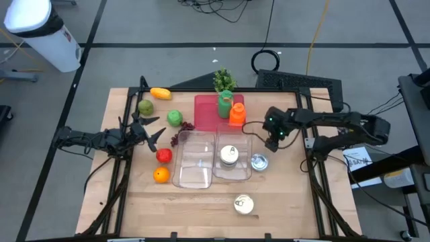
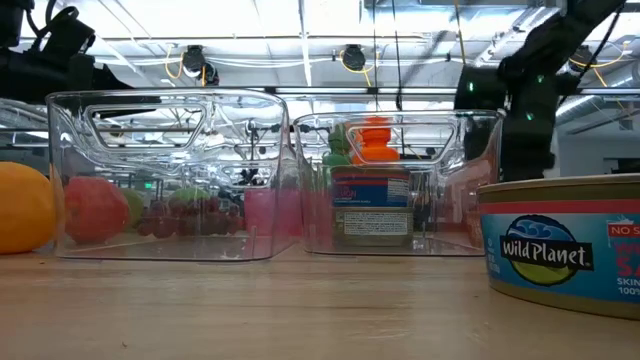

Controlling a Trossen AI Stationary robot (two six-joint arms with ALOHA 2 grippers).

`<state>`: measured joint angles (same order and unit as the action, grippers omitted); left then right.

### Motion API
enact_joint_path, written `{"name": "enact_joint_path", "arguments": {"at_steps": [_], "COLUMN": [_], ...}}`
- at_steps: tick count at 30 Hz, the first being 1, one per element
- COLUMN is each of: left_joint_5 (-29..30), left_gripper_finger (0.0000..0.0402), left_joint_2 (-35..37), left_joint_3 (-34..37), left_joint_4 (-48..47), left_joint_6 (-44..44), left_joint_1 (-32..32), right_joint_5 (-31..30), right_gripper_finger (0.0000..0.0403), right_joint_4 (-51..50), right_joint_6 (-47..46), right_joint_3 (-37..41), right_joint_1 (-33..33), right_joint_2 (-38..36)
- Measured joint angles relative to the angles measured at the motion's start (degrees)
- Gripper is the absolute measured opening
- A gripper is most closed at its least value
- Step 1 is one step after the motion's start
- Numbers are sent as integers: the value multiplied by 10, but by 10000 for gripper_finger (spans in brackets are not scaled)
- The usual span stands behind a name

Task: Pick & Place Food Item
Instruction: Put the green tuna can into the right transparent bin

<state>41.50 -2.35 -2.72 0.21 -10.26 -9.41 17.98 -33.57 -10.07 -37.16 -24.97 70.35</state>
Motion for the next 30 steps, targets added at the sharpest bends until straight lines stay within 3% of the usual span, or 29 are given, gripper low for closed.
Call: {"name": "enact_joint_path", "arguments": {"at_steps": [6,14,21,30], "left_joint_5": [0,0,0,0], "left_gripper_finger": [273,273,273,273], "left_joint_2": [0,0,0,0], "left_joint_3": [0,0,0,0], "left_joint_4": [0,0,0,0], "left_joint_6": [0,0,0,0], "left_joint_1": [0,0,0,0], "right_joint_5": [-34,-50,-96,-245], "right_gripper_finger": [263,263,263,262], "right_joint_4": [11,21,12,-49], "right_joint_6": [-39,-75,-67,-29], "right_joint_3": [0,0,-1,-3], "right_joint_1": [72,152,155,127], "right_joint_2": [-38,-19,9,59]}}
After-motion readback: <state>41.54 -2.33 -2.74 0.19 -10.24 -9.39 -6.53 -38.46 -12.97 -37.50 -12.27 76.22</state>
